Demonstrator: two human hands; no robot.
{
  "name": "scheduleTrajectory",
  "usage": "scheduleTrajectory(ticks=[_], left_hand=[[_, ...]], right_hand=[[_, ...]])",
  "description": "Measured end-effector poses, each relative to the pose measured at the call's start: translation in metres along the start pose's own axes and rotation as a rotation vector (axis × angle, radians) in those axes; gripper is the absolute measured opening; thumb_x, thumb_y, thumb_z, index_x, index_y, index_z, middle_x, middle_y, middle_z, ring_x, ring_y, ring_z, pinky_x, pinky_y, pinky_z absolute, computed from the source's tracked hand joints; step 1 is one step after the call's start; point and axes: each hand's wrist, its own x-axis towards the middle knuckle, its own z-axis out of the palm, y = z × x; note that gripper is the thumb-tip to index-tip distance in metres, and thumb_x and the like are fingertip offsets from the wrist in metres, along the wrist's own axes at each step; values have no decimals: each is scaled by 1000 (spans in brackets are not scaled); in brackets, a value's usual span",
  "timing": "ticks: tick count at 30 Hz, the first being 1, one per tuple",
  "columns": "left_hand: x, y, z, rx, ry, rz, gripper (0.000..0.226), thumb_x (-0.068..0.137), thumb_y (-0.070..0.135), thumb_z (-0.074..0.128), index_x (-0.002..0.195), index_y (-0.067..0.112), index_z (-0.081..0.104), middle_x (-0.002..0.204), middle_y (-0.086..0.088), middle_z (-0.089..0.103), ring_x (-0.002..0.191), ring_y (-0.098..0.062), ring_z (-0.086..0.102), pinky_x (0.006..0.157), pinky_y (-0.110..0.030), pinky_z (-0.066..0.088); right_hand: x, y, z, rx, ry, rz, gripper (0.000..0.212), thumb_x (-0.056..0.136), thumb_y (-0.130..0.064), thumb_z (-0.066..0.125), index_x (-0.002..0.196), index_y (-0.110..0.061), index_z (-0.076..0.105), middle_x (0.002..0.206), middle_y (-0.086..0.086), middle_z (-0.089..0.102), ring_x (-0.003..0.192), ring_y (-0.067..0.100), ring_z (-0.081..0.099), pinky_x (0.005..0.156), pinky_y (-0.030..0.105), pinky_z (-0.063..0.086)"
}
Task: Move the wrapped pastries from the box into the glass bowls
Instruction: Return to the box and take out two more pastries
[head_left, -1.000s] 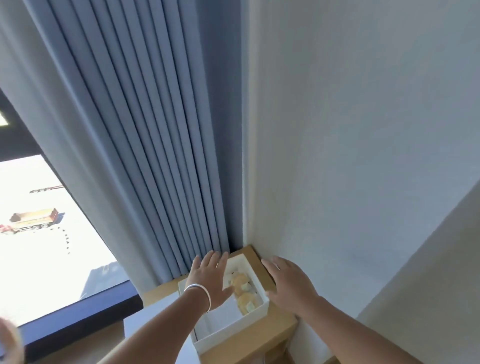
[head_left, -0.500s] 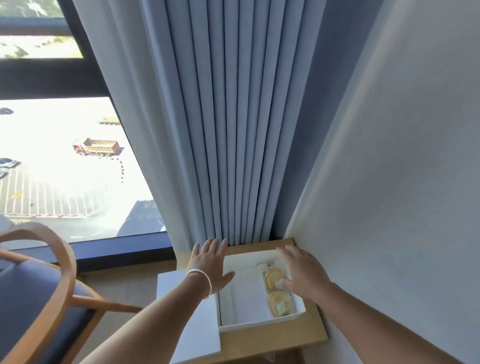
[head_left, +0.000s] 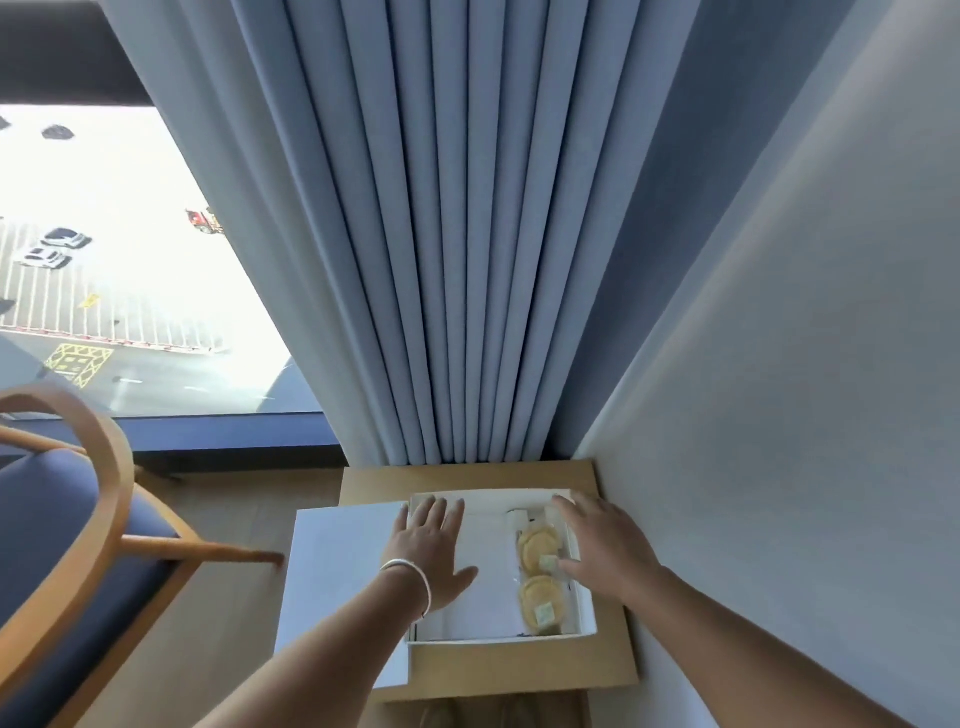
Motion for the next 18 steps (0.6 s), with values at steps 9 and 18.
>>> scheduleTrajectory(ticks=[9, 18], left_hand=[[36, 49, 84, -213, -202, -87, 93, 89, 67, 39, 153, 19, -8, 162, -4, 8, 148, -25, 11, 119, -46, 13], [75, 83, 147, -609, -437, -288, 97, 82, 64, 55, 153, 17, 8, 151, -7, 37, 124, -28, 50, 93, -39, 44]], right_hand=[[54, 32, 52, -38, -125, -67, 81, 86, -43, 63, 152, -27, 19, 157, 0, 24, 140, 24, 28, 112, 36, 28], [112, 39, 107, -157, -173, -211, 78, 80, -27, 71, 146, -24, 30, 151, 1, 33, 133, 24, 37, 106, 32, 33]])
